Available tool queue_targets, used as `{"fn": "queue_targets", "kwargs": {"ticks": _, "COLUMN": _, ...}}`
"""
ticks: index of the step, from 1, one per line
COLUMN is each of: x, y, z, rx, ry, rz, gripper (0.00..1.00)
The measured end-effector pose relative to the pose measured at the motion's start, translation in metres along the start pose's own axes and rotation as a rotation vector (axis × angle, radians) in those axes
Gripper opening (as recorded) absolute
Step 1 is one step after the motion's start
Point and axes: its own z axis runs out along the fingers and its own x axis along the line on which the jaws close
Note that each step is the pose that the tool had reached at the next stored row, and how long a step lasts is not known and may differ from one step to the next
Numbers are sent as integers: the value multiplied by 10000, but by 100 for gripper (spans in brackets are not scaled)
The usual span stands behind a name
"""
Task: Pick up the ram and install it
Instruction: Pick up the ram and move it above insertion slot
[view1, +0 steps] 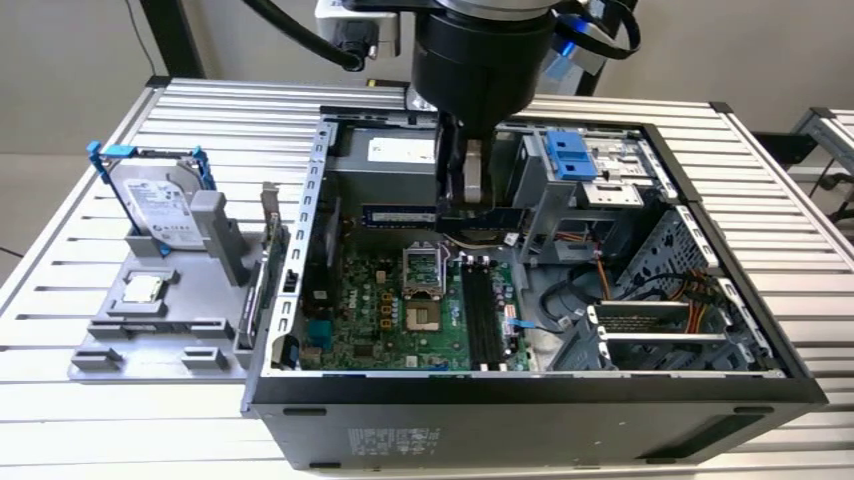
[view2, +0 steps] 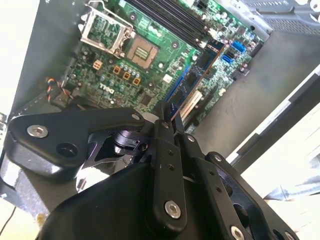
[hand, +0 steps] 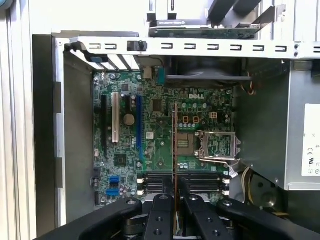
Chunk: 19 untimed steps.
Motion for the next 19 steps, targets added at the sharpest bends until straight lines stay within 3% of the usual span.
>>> {"fn": "queue_targets", "kwargs": {"ticks": 10, "x": -107, "y": -139, "z": 0, "rx": 0, "ry": 0, "rz": -1, "gripper": 0}}
{"fn": "queue_targets", "kwargs": {"ticks": 19, "x": -127, "y": -266, "z": -1, "rx": 0, "ry": 0, "rz": 0, "gripper": 0}}
